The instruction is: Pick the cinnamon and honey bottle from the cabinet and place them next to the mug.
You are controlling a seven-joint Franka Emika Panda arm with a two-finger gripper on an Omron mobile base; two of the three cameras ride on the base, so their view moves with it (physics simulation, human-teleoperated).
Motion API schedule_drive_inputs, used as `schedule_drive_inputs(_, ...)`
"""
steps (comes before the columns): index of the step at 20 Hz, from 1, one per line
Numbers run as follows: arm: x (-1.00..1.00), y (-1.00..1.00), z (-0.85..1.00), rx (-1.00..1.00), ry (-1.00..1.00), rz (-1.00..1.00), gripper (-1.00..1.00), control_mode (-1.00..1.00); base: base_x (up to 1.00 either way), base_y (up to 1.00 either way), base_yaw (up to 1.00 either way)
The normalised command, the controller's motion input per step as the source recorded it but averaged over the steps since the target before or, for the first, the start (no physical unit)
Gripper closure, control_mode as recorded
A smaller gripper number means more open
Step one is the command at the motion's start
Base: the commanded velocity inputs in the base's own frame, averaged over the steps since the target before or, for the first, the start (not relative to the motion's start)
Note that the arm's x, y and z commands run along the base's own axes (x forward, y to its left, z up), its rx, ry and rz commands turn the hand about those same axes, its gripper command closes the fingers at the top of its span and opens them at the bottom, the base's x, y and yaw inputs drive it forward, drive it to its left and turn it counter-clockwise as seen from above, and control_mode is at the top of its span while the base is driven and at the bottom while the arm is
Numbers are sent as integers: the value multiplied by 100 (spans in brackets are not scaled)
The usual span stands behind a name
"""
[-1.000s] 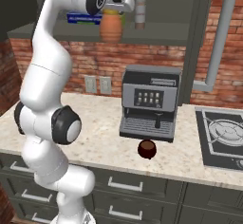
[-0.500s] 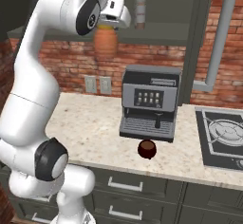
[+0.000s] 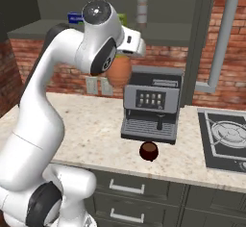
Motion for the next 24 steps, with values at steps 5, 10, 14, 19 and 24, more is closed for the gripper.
schedule_drive_inputs(5, -4, -81, -35, 0, 0, 8, 100, -100, 0, 0, 0)
schedule_drive_inputs(10, 0, -80, -53, 0, 0, 9, 100, -100, 0, 0, 0)
schedule_drive_inputs(14, 0, -67, -74, 0, 0, 8, 100, -100, 0, 0, 0)
schedule_drive_inputs(19, 0, -59, -81, 0, -3, 7, 100, -100, 0, 0, 0)
schedule_drive_inputs(24, 0, -37, -60, 0, -1, 7, 100, -100, 0, 0, 0)
